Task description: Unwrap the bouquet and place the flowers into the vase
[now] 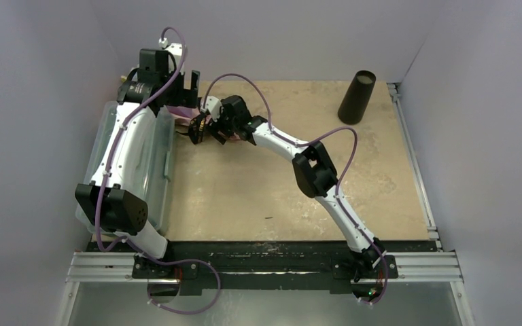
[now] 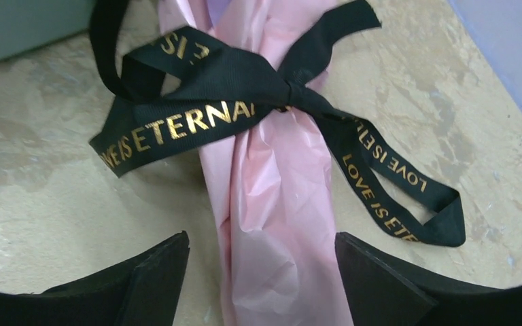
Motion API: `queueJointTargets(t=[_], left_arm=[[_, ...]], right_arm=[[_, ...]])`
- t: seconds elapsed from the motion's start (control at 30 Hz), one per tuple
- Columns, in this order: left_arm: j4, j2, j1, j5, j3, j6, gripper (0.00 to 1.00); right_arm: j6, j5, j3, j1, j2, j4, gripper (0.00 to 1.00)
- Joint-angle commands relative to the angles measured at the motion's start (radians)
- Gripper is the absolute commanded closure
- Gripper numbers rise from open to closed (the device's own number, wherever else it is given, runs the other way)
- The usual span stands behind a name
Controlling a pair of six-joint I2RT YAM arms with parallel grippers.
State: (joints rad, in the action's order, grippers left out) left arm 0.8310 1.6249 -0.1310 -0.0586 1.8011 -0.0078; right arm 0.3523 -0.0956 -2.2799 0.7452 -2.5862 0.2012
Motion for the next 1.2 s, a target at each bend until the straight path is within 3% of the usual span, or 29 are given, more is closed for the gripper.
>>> queueJointTargets(t=[0.0, 0.2, 0.37, 0.8, 1.0, 1.17], left_arm=[[-0.026, -0.027, 0.005, -0.018, 0.01, -0.014, 0.0], [-0.026, -0.012, 0.005, -0.04, 0.022, -0.017, 0.0], [-0.033, 0.003, 0.005, -0.024, 0.037, -0.024, 0.0], [-0.05, 0.056, 0.005, 0.017, 0.063, -0.034, 0.0], [-0.057, 0.075, 0.005, 0.05, 0.066, -0.035, 0.0], [-0.058, 0.077, 0.003, 0.121, 0.025, -0.031, 0.0]], right_arm=[[0.06, 0.042, -0.012, -0.003, 0.007, -0.04, 0.24], [0.088, 0.076, 0.115, -0.009, 0.076, -0.063, 0.71], [0.049, 0.115, 0.182, -0.033, 0.123, -0.073, 1.0], [-0.182, 0.285, 0.433, -0.136, 0.309, -0.076, 1.0], [-0.247, 0.322, 0.717, -0.143, 0.515, -0.099, 1.0], [-0.41, 0.364, 0.974, -0.151, 0.699, -0.026, 1.0]])
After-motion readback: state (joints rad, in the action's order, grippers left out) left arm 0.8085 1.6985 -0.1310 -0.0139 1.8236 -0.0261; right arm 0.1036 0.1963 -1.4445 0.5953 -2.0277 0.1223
